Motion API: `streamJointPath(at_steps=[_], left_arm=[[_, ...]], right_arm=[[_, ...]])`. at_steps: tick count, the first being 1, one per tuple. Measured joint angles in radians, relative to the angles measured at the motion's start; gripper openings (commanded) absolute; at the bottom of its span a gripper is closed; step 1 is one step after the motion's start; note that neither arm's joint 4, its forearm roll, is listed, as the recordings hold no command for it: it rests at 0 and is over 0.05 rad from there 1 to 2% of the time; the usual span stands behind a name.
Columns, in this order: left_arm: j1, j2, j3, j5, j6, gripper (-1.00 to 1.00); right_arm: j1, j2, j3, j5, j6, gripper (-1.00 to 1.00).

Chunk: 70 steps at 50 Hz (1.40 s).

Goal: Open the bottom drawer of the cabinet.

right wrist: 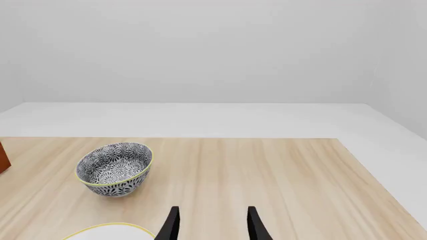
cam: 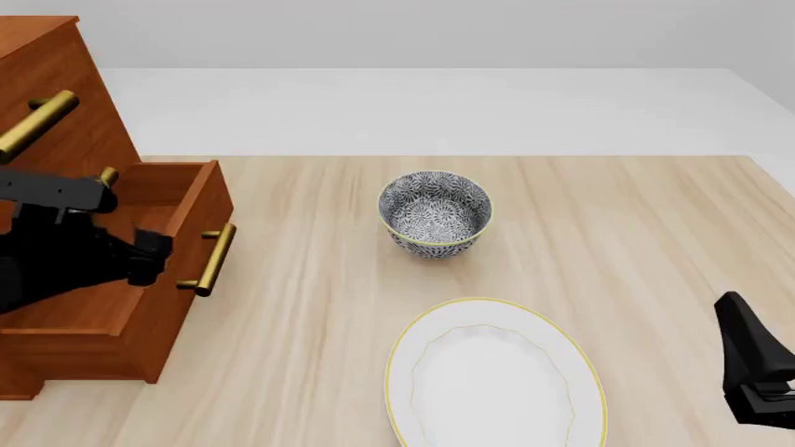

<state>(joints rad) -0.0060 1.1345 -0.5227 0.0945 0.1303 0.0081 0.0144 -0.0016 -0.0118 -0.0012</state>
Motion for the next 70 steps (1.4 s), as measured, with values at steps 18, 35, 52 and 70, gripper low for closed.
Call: streamJointPath(at_steps=[18,35,52,70], left_arm=[[0.005,0.086,0.021,-0.044,-0.041,1.00],[0.007,0.161,0.039,-0.090,-0.062,1.00],[0.009,0.241,0.048,-0.142,-0.084,1.00],[-0.029,0.268,0.059,-0.159,-0.106,1.00]], right_arm=[[0.000,0.000,0.000,0.000,0.000,1.00],[0.000,0.000,0.000,0.000,0.000,1.00],[0.000,0.000,0.000,0.000,0.000,1.00],[0.000,0.000,0.000,0.000,0.000,1.00]])
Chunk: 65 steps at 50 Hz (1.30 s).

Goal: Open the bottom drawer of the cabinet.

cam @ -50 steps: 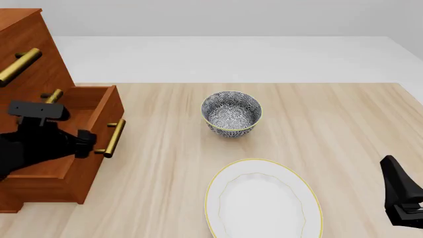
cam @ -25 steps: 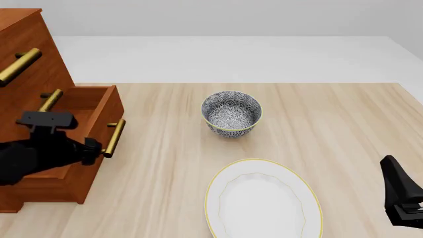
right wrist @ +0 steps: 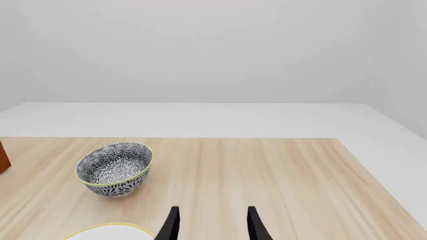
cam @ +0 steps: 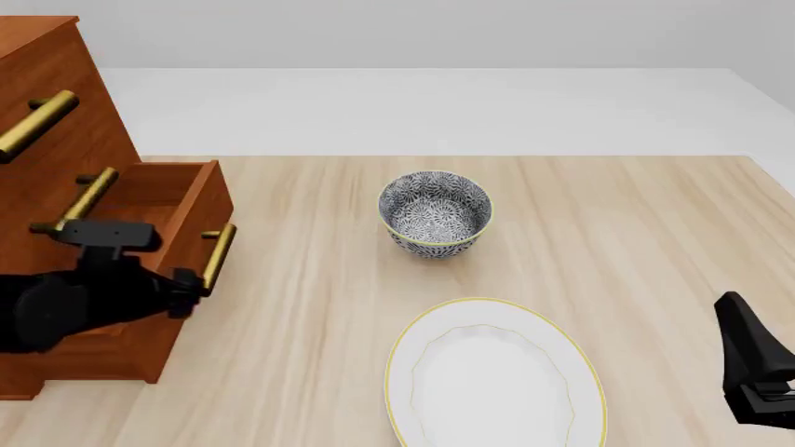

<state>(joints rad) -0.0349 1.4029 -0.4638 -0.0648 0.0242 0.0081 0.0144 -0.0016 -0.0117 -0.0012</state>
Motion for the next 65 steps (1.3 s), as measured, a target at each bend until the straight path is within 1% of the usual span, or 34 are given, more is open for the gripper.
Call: streamJointPath(at_steps=[27,65], left_arm=[[-0.102,0.017,-0.009,-0.016,-0.038,1.00],[-0.253,0.072,-0.062,-0.025,-0.084,1.00]], right_arm=[[0.000,0.000,0.000,0.000,0.000,1.00],[0.000,0.000,0.000,0.000,0.000,1.00]])
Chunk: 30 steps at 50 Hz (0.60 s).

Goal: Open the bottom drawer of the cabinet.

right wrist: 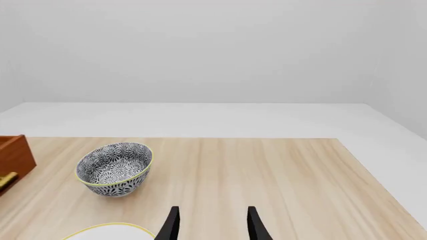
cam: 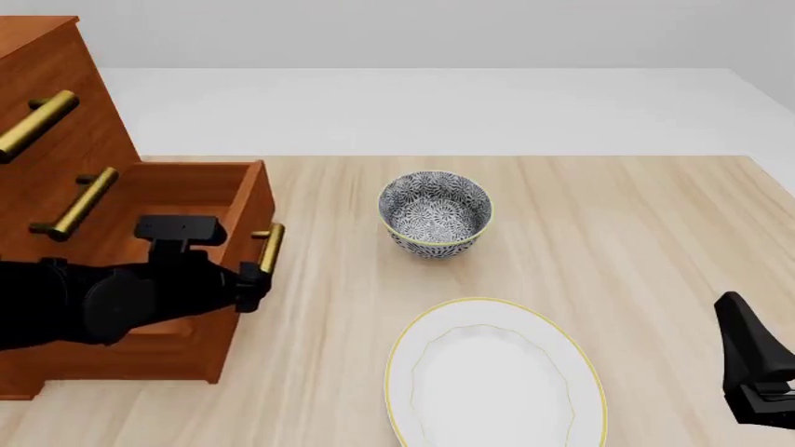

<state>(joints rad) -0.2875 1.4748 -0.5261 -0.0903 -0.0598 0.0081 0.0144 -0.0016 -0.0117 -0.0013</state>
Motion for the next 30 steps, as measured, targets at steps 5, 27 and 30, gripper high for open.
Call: streamJointPath(at_steps=[5,27,30], left_arm=[[-0.018,0.006,-0.004,-0.005,-0.006,1.00],[-0.054,0.016,-0.017,0.000,0.004,1.00],[-0.054,0.016,-0.018,0.002,0.009,1.00]], right_arm=[[0.000,0.000,0.000,0.000,0.000,1.00],[0.000,0.000,0.000,0.000,0.000,1.00],[0.000,0.000,0.000,0.000,0.000,1.00]])
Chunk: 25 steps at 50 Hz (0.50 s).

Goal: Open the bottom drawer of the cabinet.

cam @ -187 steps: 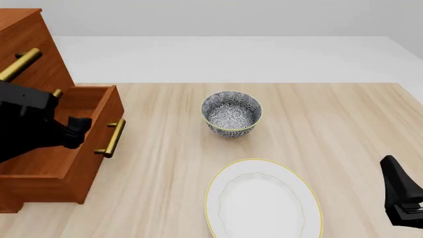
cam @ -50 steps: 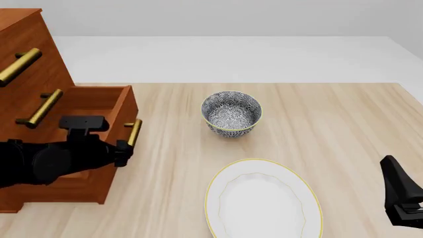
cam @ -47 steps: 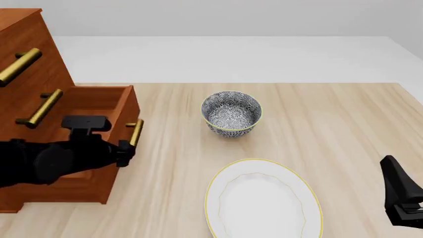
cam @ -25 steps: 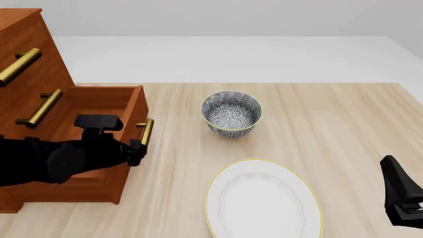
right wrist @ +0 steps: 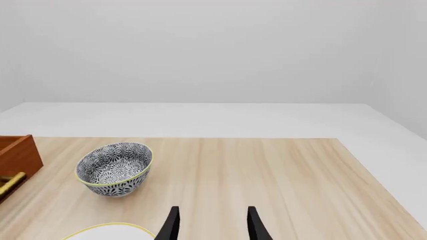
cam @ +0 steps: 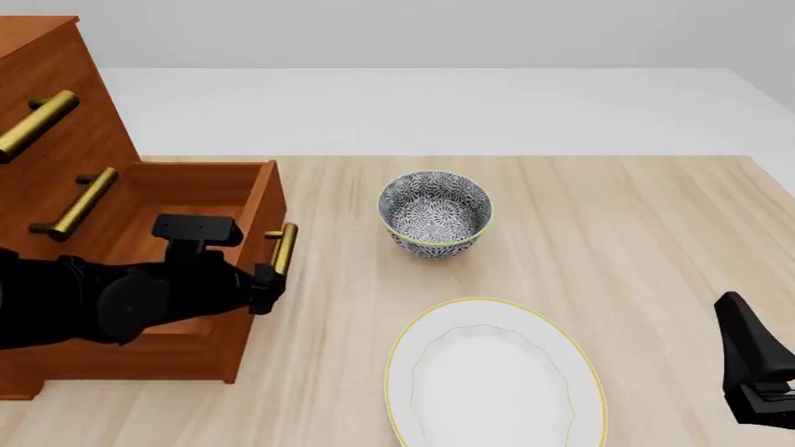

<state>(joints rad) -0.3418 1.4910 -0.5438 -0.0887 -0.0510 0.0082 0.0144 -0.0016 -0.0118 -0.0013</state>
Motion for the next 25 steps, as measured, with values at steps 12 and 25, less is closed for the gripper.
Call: streamJointPath(at_steps=[12,25], left_arm=[[-0.002,-0.006,0.002,0.004,0.021,1.00],[0.006,-0.148,0.029,0.029,0.058,1.00]], right_arm=[[0.000,0.000,0.000,0.000,0.000,1.00],[0.000,0.000,0.000,0.000,0.000,1.00]])
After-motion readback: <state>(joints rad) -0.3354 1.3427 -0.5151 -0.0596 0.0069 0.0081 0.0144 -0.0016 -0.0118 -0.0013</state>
